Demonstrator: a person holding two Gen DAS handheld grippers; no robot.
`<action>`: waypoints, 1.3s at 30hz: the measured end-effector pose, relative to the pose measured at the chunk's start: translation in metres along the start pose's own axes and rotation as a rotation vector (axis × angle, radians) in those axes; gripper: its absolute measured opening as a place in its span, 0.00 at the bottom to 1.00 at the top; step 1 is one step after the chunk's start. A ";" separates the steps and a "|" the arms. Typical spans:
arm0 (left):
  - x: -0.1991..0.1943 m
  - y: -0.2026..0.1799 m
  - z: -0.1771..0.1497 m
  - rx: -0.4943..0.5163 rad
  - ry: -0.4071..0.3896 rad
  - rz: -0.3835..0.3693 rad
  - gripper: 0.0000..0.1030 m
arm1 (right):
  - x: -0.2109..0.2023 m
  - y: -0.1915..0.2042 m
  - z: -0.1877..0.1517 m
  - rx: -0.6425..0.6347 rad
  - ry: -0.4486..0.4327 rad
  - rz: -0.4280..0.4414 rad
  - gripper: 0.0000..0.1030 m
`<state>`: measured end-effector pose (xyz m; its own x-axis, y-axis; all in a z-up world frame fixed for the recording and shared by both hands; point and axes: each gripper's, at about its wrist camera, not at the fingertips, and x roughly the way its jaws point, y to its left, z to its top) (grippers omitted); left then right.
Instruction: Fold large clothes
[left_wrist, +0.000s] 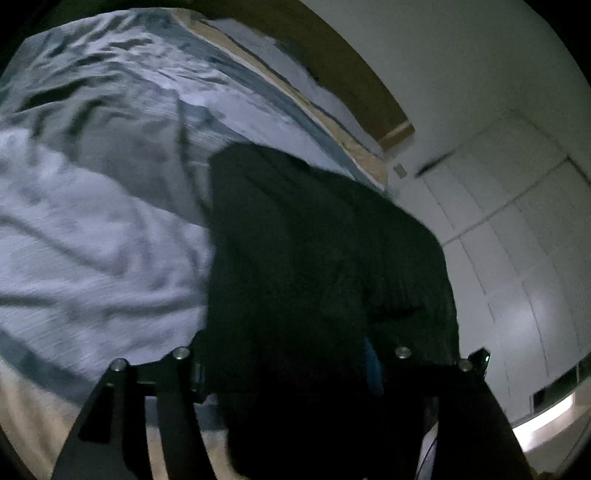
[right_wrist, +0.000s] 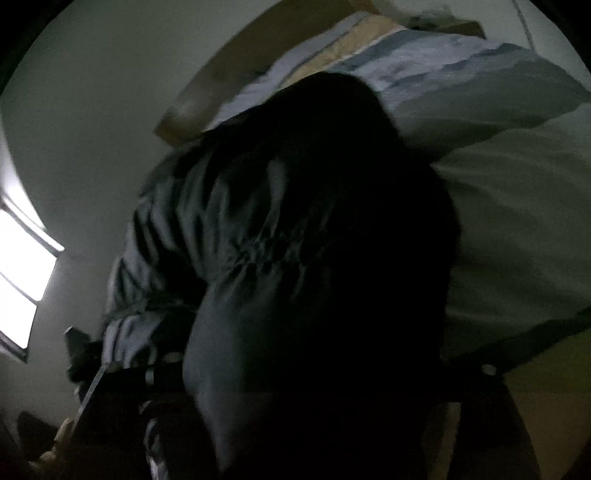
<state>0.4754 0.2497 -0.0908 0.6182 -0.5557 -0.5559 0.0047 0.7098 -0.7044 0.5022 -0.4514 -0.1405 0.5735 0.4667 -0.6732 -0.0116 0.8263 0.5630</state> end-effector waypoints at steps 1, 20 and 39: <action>-0.014 0.008 -0.001 -0.027 -0.022 0.024 0.62 | -0.003 -0.001 -0.002 0.005 -0.008 -0.020 0.92; -0.103 -0.063 -0.123 0.111 -0.155 0.391 0.62 | -0.127 0.038 -0.097 -0.040 -0.177 -0.251 1.00; -0.125 -0.173 -0.249 0.345 -0.292 0.607 0.73 | -0.160 0.156 -0.242 -0.278 -0.289 -0.349 1.00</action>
<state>0.2015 0.0885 -0.0094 0.7737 0.0788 -0.6287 -0.1864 0.9766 -0.1071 0.2106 -0.3208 -0.0604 0.7837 0.0754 -0.6166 0.0263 0.9877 0.1541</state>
